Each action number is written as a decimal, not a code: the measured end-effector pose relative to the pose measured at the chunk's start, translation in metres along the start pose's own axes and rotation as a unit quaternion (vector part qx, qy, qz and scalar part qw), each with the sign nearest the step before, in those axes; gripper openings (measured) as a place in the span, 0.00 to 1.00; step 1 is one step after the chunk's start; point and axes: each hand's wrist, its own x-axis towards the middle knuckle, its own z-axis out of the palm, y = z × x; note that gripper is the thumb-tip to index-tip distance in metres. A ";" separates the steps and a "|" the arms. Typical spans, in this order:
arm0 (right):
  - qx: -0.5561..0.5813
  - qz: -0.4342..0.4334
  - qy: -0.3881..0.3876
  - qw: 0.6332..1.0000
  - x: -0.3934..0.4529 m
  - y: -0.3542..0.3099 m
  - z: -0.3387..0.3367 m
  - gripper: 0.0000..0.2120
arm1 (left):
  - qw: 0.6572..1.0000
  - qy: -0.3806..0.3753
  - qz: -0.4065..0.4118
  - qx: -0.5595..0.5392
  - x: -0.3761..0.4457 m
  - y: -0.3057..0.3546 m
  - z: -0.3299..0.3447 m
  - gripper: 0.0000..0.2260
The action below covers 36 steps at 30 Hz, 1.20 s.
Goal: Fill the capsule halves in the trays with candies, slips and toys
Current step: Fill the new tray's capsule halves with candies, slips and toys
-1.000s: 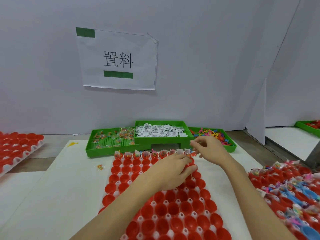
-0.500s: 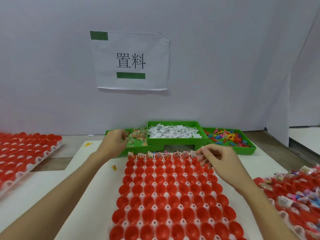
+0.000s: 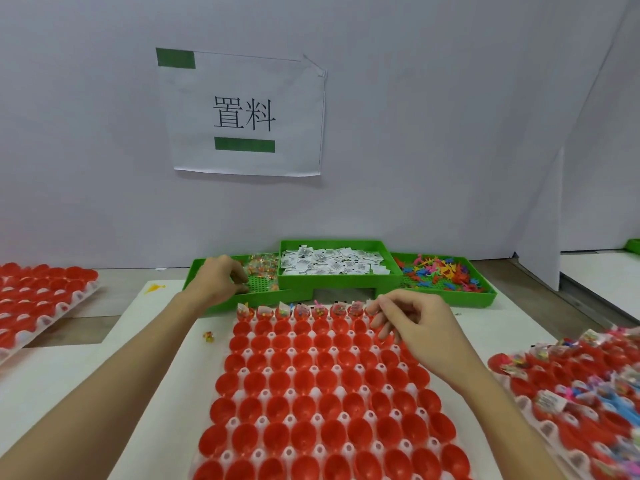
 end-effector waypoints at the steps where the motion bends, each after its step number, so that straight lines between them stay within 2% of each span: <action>1: 0.002 0.002 -0.001 1.000 0.000 0.000 0.000 0.12 | 1.000 0.011 -0.017 -0.018 -0.001 0.000 0.000 0.10; 5: 0.004 0.007 -0.007 1.000 -0.001 -0.001 0.001 0.12 | 0.988 0.121 -0.037 -0.093 -0.014 0.002 -0.006 0.10; 7: 0.002 0.006 -0.006 1.000 -0.001 -0.001 0.001 0.12 | 0.970 0.152 -0.040 -0.187 -0.031 0.009 -0.013 0.10; 10: -0.001 0.006 -0.005 1.000 -0.002 -0.002 0.001 0.12 | 0.924 0.122 -0.036 -0.361 -0.072 0.025 -0.023 0.07; 14: -0.012 0.009 -0.011 1.000 -0.004 -0.005 0.003 0.11 | 0.887 0.086 -0.018 -0.454 -0.142 0.046 -0.024 0.05; 18: -0.002 0.012 -0.016 1.000 -0.005 -0.009 0.006 0.12 | 0.880 0.096 -0.014 -0.465 -0.186 0.055 -0.015 0.06; 23: -0.030 -0.001 0.018 0.999 0.002 -0.014 0.015 0.11 | 0.895 0.118 0.042 -0.428 -0.204 0.053 -0.014 0.08; 27: -0.117 -0.013 0.019 0.993 0.034 -0.019 0.031 0.08 | 0.889 0.124 0.069 -0.436 -0.207 0.052 -0.016 0.06; 31: -0.242 -0.025 0.004 0.970 0.088 -0.020 0.047 0.08 | 0.889 0.132 0.068 -0.433 -0.208 0.049 -0.011 0.06; 34: -0.303 0.007 -0.030 0.952 0.123 -0.019 0.058 0.11 | 0.895 0.135 0.057 -0.421 -0.207 0.045 -0.007 0.05; 36: -0.331 0.038 -0.055 0.941 0.139 -0.014 0.064 0.11 | 0.899 0.138 0.050 -0.413 -0.205 0.043 -0.007 0.08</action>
